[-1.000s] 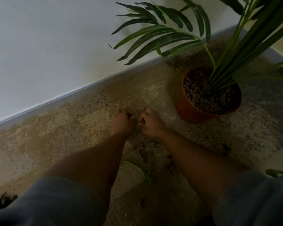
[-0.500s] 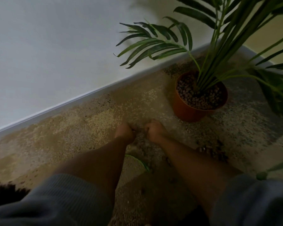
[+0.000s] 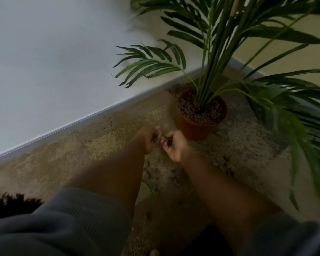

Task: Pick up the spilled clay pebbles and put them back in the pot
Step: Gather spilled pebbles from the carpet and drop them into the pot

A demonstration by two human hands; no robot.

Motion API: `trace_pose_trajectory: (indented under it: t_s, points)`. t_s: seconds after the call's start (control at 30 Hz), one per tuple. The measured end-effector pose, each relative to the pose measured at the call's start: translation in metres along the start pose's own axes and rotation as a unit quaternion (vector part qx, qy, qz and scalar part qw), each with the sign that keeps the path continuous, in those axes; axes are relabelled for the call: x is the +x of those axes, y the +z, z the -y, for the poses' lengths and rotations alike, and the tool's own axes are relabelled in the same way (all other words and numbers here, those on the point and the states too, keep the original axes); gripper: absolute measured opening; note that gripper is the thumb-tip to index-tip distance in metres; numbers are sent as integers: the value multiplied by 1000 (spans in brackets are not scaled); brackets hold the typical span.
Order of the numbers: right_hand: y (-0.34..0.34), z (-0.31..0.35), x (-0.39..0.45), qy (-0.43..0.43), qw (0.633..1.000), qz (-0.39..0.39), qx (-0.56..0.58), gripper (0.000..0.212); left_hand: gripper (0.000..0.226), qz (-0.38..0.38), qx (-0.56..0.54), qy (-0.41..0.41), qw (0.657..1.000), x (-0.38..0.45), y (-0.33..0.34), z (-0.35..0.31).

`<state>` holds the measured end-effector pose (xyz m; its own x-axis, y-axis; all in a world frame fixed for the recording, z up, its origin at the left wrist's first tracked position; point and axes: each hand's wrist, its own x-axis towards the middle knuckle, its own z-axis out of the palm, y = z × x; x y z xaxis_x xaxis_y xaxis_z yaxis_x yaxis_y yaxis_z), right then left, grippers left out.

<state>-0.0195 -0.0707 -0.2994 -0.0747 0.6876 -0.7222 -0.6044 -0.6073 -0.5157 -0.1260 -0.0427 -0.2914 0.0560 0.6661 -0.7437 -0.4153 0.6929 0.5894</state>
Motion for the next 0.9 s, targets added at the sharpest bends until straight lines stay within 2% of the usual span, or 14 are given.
trace_pose_trajectory:
  t_s: [0.13,0.27,0.37,0.47,0.6,0.67,0.77,0.9]
  points:
    - [5,19,-17,-31,999,-31,30,24,29,14,7,18,1000,-4,27,-8]
    - [7,43,-28,-81,989,-44,117,24,31,45,-32,53,997,-14,54,-22]
    - [10,62,-33,-143,967,-42,206,28,29,64,-61,73,993,-21,77,-32]
    - [11,78,-40,-185,942,-63,271,29,36,93,-68,77,990,-23,94,-36]
    - [8,88,-49,-206,928,-63,303,50,25,153,-44,56,986,-30,107,-36]
    - [7,90,-52,-208,927,-55,306,52,35,179,-25,46,982,-34,109,-35]
    - [5,94,-53,-204,926,-56,314,54,46,184,-17,46,982,-33,110,-37]
    - [4,88,-51,-199,929,-52,308,53,44,172,-35,70,982,-32,101,-38]
